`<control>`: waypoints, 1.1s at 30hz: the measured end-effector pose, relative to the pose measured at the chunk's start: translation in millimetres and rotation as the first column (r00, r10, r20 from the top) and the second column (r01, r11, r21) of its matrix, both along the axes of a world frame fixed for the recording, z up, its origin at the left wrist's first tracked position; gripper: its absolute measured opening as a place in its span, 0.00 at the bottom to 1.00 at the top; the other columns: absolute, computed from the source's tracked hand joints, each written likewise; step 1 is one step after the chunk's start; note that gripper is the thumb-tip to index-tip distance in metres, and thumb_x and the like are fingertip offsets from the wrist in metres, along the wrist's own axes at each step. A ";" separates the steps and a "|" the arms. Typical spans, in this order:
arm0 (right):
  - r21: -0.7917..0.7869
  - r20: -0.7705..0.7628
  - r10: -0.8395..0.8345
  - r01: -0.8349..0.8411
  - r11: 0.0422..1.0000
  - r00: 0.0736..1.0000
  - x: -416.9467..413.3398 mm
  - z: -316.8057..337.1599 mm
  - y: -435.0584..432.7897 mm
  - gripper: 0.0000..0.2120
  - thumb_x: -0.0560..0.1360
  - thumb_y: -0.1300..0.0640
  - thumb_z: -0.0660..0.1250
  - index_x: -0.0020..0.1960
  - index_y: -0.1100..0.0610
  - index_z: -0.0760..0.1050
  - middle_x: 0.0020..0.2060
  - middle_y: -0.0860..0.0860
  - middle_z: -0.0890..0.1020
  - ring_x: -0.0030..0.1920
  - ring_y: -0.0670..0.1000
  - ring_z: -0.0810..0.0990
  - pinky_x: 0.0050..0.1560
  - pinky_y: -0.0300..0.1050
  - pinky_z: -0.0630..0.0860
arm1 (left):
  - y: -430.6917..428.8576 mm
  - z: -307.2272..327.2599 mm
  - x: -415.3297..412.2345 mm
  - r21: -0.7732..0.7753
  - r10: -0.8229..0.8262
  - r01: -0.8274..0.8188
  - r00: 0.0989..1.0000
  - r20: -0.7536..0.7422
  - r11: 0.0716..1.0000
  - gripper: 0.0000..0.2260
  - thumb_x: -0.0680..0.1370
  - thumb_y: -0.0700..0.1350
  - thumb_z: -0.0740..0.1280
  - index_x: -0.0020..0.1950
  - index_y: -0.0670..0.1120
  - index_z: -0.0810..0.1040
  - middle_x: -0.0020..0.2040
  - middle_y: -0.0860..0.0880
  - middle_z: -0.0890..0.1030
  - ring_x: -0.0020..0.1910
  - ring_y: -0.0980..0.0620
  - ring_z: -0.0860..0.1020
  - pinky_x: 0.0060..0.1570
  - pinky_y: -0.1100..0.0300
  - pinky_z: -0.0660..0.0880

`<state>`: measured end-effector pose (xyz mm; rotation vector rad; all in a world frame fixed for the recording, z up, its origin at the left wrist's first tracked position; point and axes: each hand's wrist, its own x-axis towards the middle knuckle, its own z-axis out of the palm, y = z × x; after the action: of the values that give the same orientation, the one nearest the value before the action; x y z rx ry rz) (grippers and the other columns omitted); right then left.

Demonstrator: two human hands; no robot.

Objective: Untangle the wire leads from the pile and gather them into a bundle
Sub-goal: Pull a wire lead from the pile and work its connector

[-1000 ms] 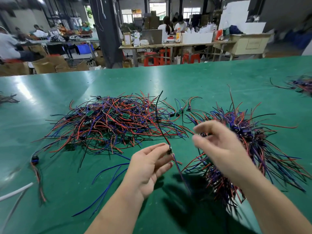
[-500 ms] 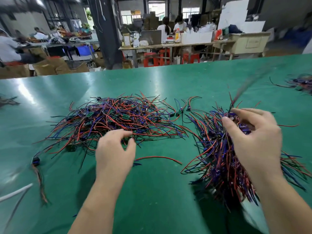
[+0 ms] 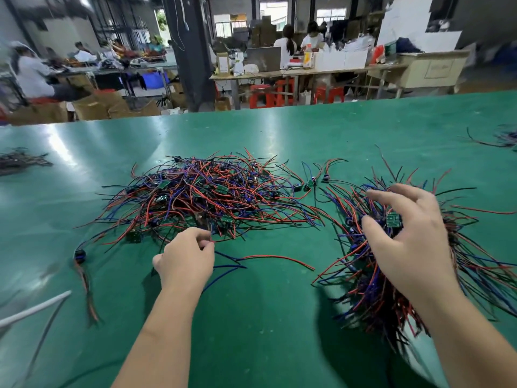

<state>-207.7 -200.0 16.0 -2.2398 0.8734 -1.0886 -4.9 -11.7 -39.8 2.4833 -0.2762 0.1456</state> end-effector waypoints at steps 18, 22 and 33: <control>0.739 0.507 0.379 -0.617 0.271 0.774 13.0 -7.2 25.0 0.13 0.79 0.56 0.58 0.61 0.49 0.75 0.50 0.59 0.83 0.43 0.55 0.82 0.40 0.42 0.75 | -15.2 40.2 -58.0 -0.921 -0.956 0.378 0.293 0.029 0.088 0.08 0.68 0.36 0.73 0.41 0.48 0.82 0.38 0.50 0.79 0.33 0.55 0.76 0.40 0.65 0.74; 0.757 0.404 0.564 -0.609 0.234 0.720 9.4 -9.9 26.7 0.15 0.72 0.54 0.64 0.55 0.58 0.80 0.46 0.60 0.84 0.44 0.54 0.82 0.45 0.45 0.76 | -19.5 40.1 -75.9 -0.795 -0.996 0.600 0.024 -0.092 0.087 0.11 0.74 0.29 0.64 0.46 0.45 0.79 0.37 0.52 0.77 0.38 0.63 0.75 0.41 0.72 0.71; 0.649 0.691 0.226 -0.727 0.226 0.687 13.3 -10.3 18.4 0.09 0.64 0.72 0.66 0.41 0.67 0.82 0.43 0.62 0.84 0.46 0.53 0.85 0.41 0.37 0.79 | -37.6 24.3 -78.5 -0.709 -0.831 0.438 0.355 -0.428 0.553 0.07 0.76 0.42 0.68 0.54 0.47 0.77 0.50 0.47 0.84 0.42 0.55 0.80 0.45 0.64 0.74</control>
<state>-194.5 -181.6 5.7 -1.0405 0.2817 -0.5113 -83.4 -49.3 -15.5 1.5255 -0.7694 -1.0298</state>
